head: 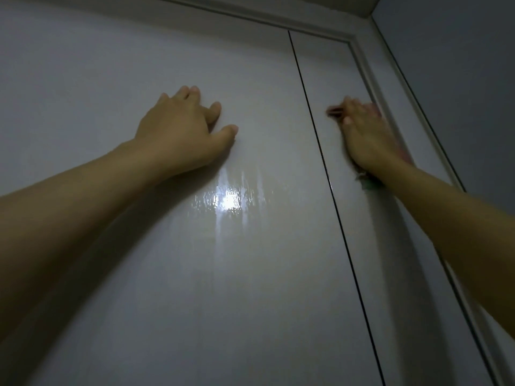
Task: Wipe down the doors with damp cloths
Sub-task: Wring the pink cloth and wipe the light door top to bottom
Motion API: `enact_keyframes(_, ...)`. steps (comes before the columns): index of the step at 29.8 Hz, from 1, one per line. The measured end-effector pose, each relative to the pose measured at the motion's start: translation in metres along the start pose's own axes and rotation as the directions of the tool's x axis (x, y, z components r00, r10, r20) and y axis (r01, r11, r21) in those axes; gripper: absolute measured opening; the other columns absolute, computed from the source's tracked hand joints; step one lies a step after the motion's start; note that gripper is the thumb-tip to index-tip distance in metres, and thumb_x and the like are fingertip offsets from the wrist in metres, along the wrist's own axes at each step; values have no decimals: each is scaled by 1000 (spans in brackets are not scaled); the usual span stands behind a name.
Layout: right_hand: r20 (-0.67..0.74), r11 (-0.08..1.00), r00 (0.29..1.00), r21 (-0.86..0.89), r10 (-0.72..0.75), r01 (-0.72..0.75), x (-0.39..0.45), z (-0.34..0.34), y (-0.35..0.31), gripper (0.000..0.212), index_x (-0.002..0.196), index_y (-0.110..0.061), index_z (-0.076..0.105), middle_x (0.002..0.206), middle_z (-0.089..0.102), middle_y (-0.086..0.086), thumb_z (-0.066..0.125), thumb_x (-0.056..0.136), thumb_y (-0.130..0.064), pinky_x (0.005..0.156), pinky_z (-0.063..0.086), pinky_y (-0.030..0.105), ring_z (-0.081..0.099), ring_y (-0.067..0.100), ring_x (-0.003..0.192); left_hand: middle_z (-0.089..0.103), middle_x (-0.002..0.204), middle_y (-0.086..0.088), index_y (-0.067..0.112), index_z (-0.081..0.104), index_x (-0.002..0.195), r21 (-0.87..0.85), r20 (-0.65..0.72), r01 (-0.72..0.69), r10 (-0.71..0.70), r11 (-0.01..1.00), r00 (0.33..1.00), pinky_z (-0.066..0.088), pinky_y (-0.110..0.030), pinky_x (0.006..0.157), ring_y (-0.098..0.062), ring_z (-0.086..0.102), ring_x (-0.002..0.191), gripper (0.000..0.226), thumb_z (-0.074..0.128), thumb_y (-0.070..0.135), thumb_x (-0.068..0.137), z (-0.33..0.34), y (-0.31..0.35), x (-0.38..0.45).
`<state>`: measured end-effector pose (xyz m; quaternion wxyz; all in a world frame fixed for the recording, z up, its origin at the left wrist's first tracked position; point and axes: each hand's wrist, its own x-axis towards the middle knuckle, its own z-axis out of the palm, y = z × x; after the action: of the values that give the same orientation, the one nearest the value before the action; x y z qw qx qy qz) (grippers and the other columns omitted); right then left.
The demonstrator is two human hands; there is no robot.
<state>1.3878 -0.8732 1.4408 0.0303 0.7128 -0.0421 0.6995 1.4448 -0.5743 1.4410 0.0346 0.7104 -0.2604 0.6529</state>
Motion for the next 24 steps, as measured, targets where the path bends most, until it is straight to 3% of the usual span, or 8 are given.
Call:
enact_keyframes(3,-5,990,990,28,139,-138,-1,-3,-6,49,152,-12,11,159,9,6,17,105,-25,119,0,31,5,19,146,15,158,-16,21,28,149,6,4,-7,7,1000,1000,11,-43,117,-30,14,145,66,26,58,95,0,0,1)
enact_keyframes(8,-9,973,974,37,-227,227,-72,11,-30,51,149,-22,6,155,4,-8,12,100,-36,119,-2,30,1,10,145,15,158,-15,22,27,150,-3,-3,16,-16,1000,1000,12,-43,116,-31,16,144,68,27,60,94,0,2,-2)
enact_keyframes(10,22,965,965,30,-262,261,-69,9,-20,52,149,-23,6,155,3,-8,10,99,-37,119,-2,30,-1,9,145,14,158,-15,22,26,150,-4,-9,8,-8,1000,1000,10,-43,116,-31,13,145,68,27,60,94,1,2,-3)
enact_keyframes(15,-7,994,994,5,113,-113,-31,6,-16,49,152,-15,10,159,9,5,15,104,-27,120,1,37,3,20,147,14,158,-17,19,25,150,1,13,-10,10,1000,1000,8,-44,117,-30,10,146,69,25,60,94,-1,1,-2)
enact_keyframes(17,-33,999,999,-33,25,-27,-52,13,-36,51,151,-15,12,159,10,3,13,103,-30,120,1,36,5,17,146,13,158,-17,19,24,151,9,31,-15,15,1000,999,7,-44,117,-29,9,146,70,26,60,94,-4,1,-1)
enact_keyframes(21,69,945,943,24,-327,326,-100,12,-44,51,148,-26,5,155,2,-9,7,100,-40,119,-2,31,-3,7,145,11,158,-19,18,22,151,-4,62,-21,21,1000,998,1,-45,118,-30,5,146,71,26,61,94,-10,-1,-13)
enact_keyframes(22,75,941,938,28,-338,337,-99,9,-40,50,148,-26,5,156,4,-8,8,100,-39,119,-1,32,-3,7,145,15,156,-21,15,25,150,-4,55,-5,5,1000,998,3,-45,119,-32,8,145,72,26,61,94,-12,-2,-19)
enact_keyframes(24,62,979,977,13,-204,204,-87,6,-35,50,149,-21,7,158,8,-1,10,101,-34,120,0,35,-2,11,145,30,147,-25,10,30,146,44,49,38,-40,998,998,11,-49,117,-37,21,139,78,19,63,90,-16,-6,-37)
